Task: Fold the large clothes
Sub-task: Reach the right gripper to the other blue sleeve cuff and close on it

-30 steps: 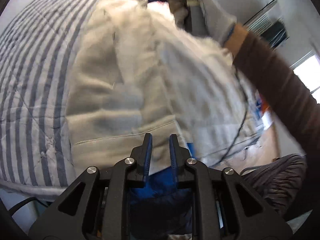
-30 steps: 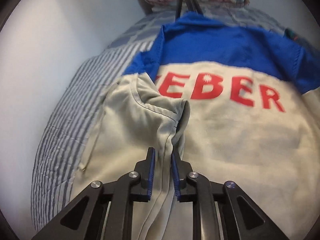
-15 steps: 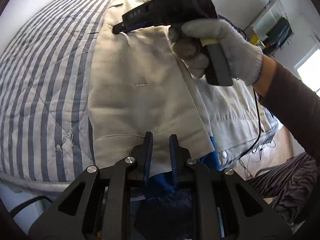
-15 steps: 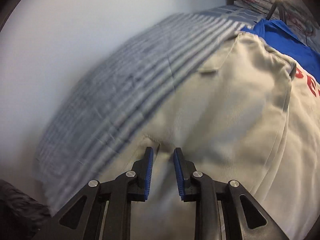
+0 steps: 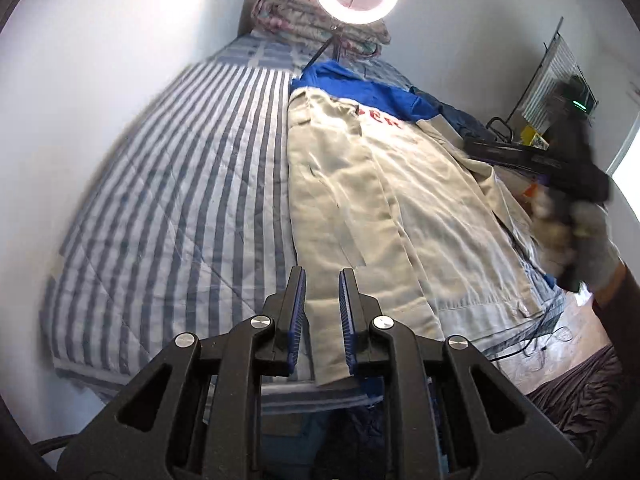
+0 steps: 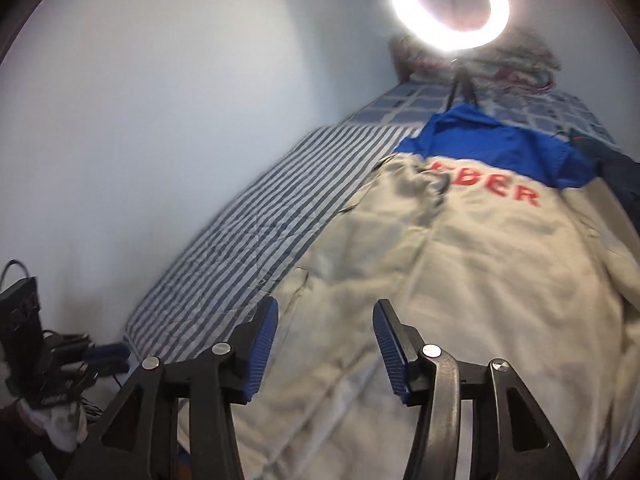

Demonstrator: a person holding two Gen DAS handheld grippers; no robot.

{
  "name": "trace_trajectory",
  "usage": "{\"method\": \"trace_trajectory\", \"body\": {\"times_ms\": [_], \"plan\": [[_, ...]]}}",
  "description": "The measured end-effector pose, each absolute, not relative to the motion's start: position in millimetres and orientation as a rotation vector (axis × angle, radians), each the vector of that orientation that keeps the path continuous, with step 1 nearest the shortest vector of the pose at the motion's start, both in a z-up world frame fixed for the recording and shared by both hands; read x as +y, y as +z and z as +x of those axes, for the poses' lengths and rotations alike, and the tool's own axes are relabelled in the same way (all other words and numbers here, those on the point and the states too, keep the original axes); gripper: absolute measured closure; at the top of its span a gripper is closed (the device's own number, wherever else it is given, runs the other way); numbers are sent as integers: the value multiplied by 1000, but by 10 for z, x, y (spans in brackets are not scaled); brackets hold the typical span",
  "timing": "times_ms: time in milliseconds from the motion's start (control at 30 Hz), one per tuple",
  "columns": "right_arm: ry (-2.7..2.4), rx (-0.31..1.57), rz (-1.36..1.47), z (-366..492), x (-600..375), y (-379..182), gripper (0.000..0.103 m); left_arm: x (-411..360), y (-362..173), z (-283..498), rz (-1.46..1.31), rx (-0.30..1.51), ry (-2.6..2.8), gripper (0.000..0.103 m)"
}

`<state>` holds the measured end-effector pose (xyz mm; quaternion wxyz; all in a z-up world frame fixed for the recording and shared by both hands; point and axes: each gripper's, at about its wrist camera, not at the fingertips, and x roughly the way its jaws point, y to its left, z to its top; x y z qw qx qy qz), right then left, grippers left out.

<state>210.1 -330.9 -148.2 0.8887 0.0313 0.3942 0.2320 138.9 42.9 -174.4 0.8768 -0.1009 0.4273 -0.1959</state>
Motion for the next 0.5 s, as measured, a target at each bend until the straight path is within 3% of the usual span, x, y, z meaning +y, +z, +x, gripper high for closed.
{"method": "trace_trajectory", "body": {"times_ms": [267, 300, 333, 367, 500], "plan": [[297, 792, 92, 1473, -4289, -1310, 49, -69, -1771, 1316, -156, 935, -513, 85], [272, 791, 98, 1410, -4431, -1317, 48, -183, -1717, 1327, -136, 936, -534, 77], [250, 789, 112, 1357, -4563, -1312, 44, -260, -1682, 1327, -125, 939, -546, 52], [221, 782, 135, 1302, -4725, -1318, 38, -349, -1631, 1333, -117, 939, -565, 34], [116, 762, 196, 1096, -5296, -1329, 33, -718, -1401, 1340, -75, 905, -640, 31]]}}
